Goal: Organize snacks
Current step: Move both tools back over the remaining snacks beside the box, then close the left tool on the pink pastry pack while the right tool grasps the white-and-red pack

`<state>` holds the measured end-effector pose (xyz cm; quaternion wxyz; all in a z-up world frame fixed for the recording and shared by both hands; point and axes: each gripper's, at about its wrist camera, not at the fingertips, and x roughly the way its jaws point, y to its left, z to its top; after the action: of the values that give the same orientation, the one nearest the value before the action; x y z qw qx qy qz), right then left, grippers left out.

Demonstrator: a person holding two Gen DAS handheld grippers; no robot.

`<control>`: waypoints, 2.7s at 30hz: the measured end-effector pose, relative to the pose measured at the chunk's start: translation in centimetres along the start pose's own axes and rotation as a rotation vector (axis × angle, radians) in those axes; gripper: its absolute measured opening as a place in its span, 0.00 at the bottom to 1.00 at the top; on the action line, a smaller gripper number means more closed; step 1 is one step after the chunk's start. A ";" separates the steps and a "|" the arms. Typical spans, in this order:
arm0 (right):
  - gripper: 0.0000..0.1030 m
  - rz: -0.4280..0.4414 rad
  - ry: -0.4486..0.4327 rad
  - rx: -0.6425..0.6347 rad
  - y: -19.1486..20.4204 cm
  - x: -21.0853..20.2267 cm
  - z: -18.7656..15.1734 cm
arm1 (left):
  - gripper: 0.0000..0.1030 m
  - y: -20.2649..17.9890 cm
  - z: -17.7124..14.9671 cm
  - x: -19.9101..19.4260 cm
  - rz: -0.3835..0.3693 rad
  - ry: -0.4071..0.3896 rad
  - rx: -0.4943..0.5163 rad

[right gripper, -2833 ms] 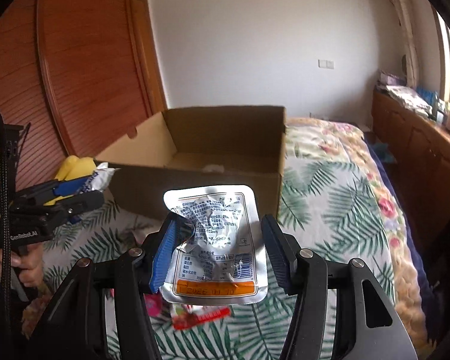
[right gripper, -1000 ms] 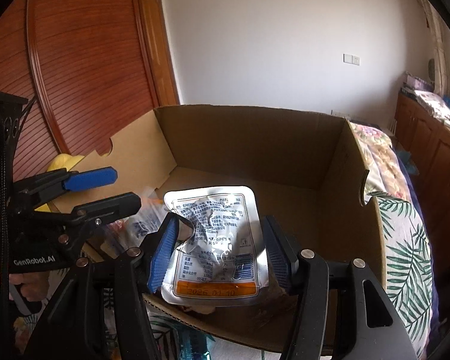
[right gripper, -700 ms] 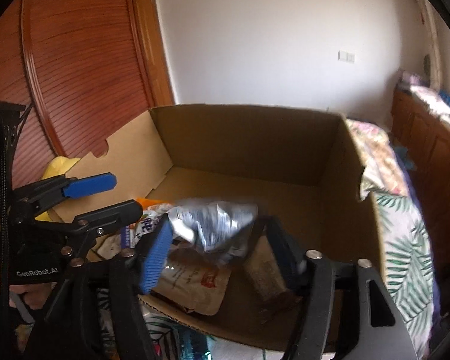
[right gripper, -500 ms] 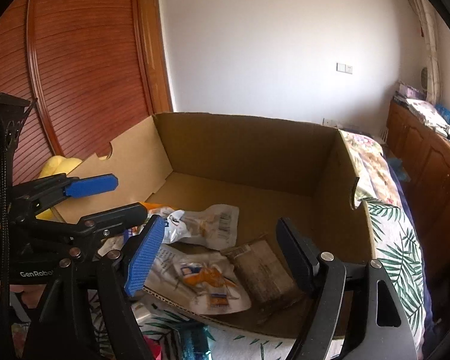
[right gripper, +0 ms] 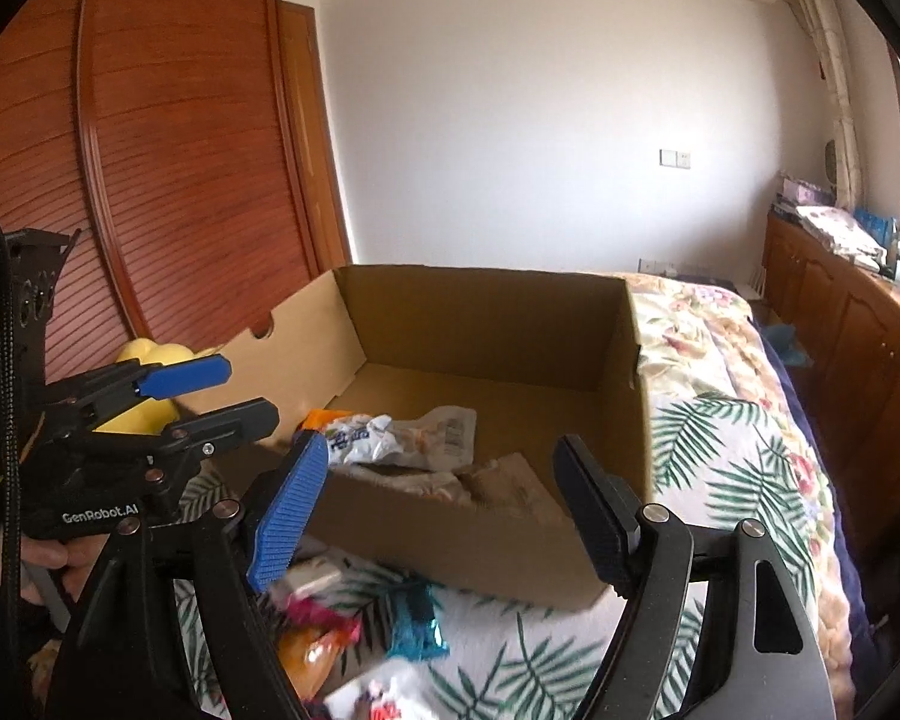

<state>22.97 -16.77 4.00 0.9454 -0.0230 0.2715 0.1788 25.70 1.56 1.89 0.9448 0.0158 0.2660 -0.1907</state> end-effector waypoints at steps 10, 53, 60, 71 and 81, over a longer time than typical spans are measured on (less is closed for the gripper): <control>0.77 -0.006 0.001 0.023 -0.5 -2.8 -3.6 | 0.66 -1.8 -3.1 -2.1 -0.020 0.032 0.012; 0.77 0.038 0.154 0.094 -1.5 0.3 -11.8 | 0.72 -4.9 -10.8 3.5 -0.086 0.320 -0.099; 0.77 0.029 0.153 0.086 -1.5 0.3 -11.8 | 0.55 -4.4 -10.9 2.7 -0.103 0.307 -0.107; 0.77 0.060 0.219 0.030 -0.2 1.5 -12.2 | 0.49 -1.3 -11.4 0.9 -0.109 0.299 -0.131; 0.77 0.089 0.282 -0.007 0.8 2.7 -12.3 | 0.47 -0.1 -11.7 0.1 -0.116 0.292 -0.110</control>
<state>18.60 -16.92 -7.81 0.8890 -0.0391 0.4016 0.2165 19.91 3.03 -8.20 0.8830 -0.0236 0.4109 -0.2256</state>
